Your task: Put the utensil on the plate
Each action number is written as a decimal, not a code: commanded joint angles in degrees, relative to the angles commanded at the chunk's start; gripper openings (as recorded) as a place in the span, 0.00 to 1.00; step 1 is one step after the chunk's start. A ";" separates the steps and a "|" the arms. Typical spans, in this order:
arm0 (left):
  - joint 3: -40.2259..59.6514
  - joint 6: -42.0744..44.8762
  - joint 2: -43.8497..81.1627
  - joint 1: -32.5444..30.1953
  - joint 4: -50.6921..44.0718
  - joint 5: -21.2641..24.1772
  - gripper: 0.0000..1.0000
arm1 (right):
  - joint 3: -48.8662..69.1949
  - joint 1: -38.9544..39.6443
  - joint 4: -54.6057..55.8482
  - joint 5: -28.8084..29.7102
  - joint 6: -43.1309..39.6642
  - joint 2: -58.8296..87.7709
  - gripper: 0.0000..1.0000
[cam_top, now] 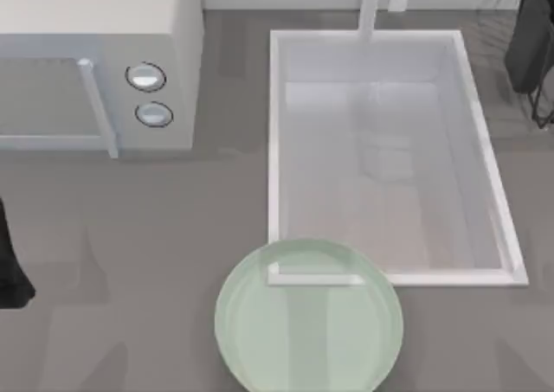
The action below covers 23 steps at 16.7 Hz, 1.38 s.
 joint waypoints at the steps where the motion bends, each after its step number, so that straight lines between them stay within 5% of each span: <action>1: 0.00 0.00 0.00 0.00 0.00 0.00 1.00 | 0.00 0.00 0.00 0.00 0.00 0.00 1.00; 8: 0.00 0.00 0.00 0.00 0.00 0.00 1.00 | 10.67 -2.23 -10.07 0.24 -4.10 12.92 1.00; 23: 0.00 0.00 0.00 0.00 0.00 0.00 1.00 | 55.63 -10.78 -55.45 0.09 -22.04 84.61 1.00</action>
